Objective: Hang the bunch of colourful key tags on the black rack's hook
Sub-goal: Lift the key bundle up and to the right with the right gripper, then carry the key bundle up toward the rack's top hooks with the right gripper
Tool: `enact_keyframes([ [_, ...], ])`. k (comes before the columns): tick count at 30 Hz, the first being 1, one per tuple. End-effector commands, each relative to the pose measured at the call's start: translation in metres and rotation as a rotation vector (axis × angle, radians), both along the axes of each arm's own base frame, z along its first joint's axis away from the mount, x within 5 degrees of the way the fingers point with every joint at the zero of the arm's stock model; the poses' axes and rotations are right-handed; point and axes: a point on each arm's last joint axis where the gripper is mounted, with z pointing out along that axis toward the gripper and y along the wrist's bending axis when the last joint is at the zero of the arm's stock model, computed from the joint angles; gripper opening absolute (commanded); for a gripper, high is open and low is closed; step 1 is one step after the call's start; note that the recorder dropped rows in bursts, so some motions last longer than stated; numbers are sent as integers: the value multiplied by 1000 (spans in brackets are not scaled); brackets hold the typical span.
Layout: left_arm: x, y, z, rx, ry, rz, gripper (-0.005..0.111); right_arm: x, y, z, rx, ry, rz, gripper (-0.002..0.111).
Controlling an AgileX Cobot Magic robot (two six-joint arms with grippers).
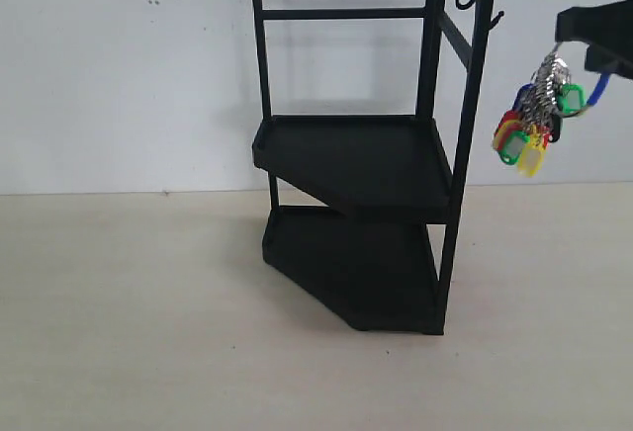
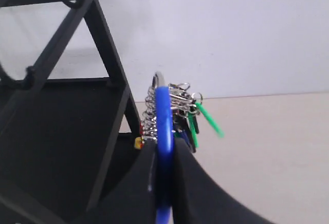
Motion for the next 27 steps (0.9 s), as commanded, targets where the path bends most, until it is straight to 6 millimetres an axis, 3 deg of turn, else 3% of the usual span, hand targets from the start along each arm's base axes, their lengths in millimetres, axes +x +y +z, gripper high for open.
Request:
enact_keyframes([
  [1,0,0,1,6,-8,0,4,-40,-6,28,-166,-18,-7,0],
  [5,0,0,1,6,-8,0,4,-71,-9,36,-146,57,-60,0],
  [8,0,0,1,6,-8,0,4,-75,5,32,-203,110,60,0],
  [10,0,0,1,6,-8,0,4,-74,2,33,-262,100,36,0],
  [12,0,0,1,6,-8,0,4,-74,0,33,-57,102,-70,0],
  [13,0,0,1,6,-8,0,4,-75,6,32,-25,116,-40,0],
  [15,0,0,1,6,-8,0,4,-76,19,30,-211,125,149,0],
  [16,0,0,1,6,-8,0,4,-76,18,31,-238,111,137,0],
  [18,0,0,1,6,-8,0,4,-77,7,38,-102,56,-33,0],
  [21,0,0,1,6,-8,0,4,-81,11,43,-253,27,56,0],
  [24,0,0,1,6,-8,0,4,-94,2,56,-78,-58,-95,0],
  [25,0,0,1,6,-8,0,4,-98,1,60,-91,-85,-93,0],
  [27,0,0,1,6,-8,0,4,-109,6,68,-277,-132,14,0],
])
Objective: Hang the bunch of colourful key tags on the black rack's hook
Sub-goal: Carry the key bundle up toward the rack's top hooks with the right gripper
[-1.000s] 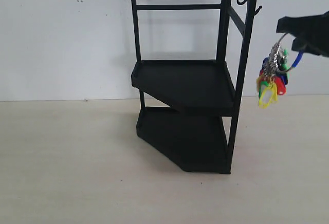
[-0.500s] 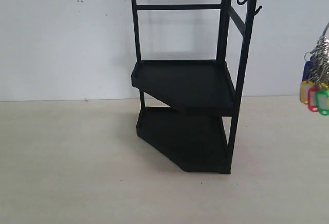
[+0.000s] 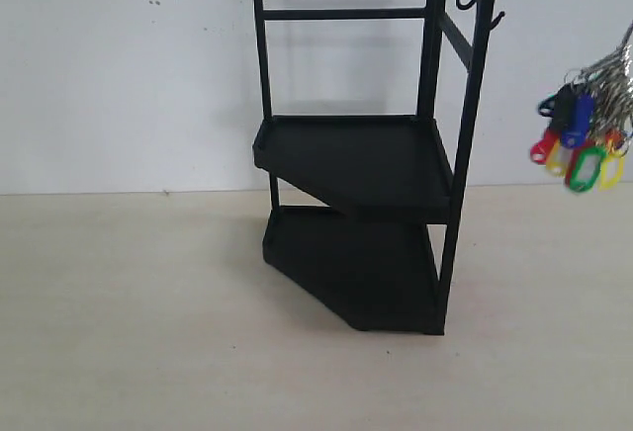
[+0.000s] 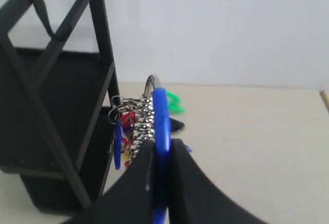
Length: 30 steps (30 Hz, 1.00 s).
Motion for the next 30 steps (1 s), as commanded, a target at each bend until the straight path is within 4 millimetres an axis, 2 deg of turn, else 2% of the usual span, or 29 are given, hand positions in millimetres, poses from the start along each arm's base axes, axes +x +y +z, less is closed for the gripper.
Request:
enact_keyframes([
  [1,0,0,1,6,-8,0,4,-26,0,25,-135,-160,57,0],
  [3,0,0,1,6,-8,0,4,-37,-7,33,41,-231,-64,0],
  [4,0,0,1,6,-8,0,4,-41,-7,36,45,-248,-64,0],
  [6,0,0,1,6,-8,0,4,-41,4,35,-114,-233,89,0],
  [7,0,0,1,6,-8,0,4,-42,6,34,-131,-220,117,0],
  [9,0,0,1,6,-8,0,4,-45,1,35,56,-233,5,0],
  [10,0,0,1,6,-8,1,4,-45,-1,34,63,-224,-31,0],
  [12,0,0,1,6,-8,1,4,-46,6,32,-100,-187,97,0],
  [13,0,0,1,6,-8,-1,4,-46,8,31,-107,-175,127,0],
  [16,0,0,1,6,-8,1,4,-47,-2,32,-67,-183,0,0],
  [19,0,0,1,6,-8,1,4,-46,-2,31,-167,-175,37,0],
  [20,0,0,1,6,-8,1,4,-46,-4,32,-152,-182,14,0],
  [22,0,0,1,6,-8,1,4,-47,-11,36,149,-252,-157,0],
  [23,0,0,1,6,-8,1,4,-46,-7,36,117,-261,-114,0],
  [24,0,0,1,6,-8,1,4,-43,2,33,-91,-234,34,0],
  [25,0,0,1,9,-8,0,4,-41,11,28,-222,-192,158,0],
  [26,0,0,1,9,-8,-1,4,-41,11,28,-124,-190,129,0],
  [27,0,0,1,9,-8,-1,4,-37,7,26,128,-208,-7,0],
  [28,0,0,1,0,-8,3,4,-34,4,24,201,-237,-61,0],
  [29,0,0,1,0,-8,8,4,-30,12,18,63,-220,35,0],
  [30,0,1,1,3,-8,14,4,-28,23,11,-196,-169,206,0],
])
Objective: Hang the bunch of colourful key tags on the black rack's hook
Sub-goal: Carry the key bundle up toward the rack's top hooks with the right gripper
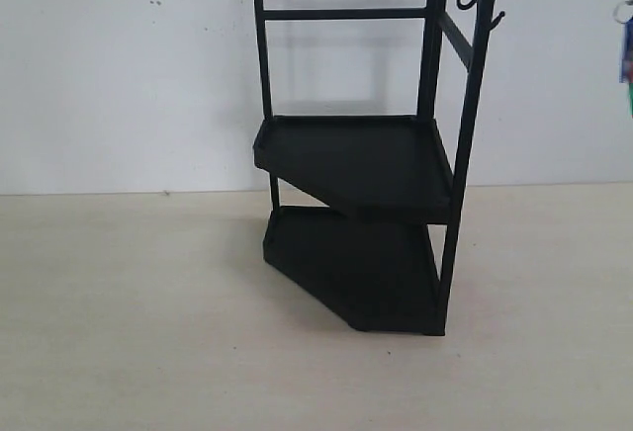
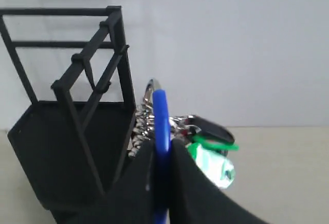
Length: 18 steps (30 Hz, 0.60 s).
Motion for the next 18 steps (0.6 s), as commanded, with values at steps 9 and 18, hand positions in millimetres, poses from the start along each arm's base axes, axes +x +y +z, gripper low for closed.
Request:
enact_keyframes([
  [9,0,3,1,68,-6,20,4,15,20,-19,-226,-52,149,0],
  [18,0,5,2,178,-20,33,4,18,10,-23,-102,9,41,0],
])
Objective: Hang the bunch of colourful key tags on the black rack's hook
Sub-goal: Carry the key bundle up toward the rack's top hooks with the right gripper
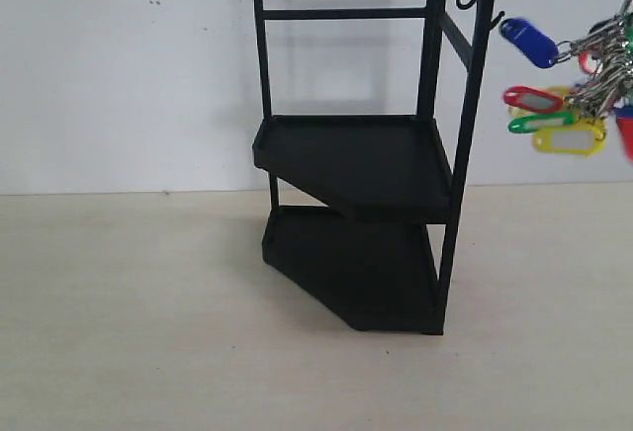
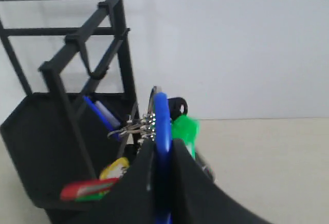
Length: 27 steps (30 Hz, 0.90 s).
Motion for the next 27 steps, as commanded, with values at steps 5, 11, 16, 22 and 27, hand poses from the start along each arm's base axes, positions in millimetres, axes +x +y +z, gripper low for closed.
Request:
enact_keyframes([
  [5,0,1,3,24,-28,2,4,-3,-4,5,-31,-33,-2,0],
  [11,0,1,3,26,-28,2,4,-2,-4,7,-27,-52,5,0],
  [16,0,1,3,26,-31,2,4,-2,-2,10,-38,-81,21,0],
  [22,0,1,3,26,-31,2,4,1,-1,11,-226,-98,75,0],
  [27,0,1,3,26,-31,2,4,1,0,13,-254,-129,92,0],
])
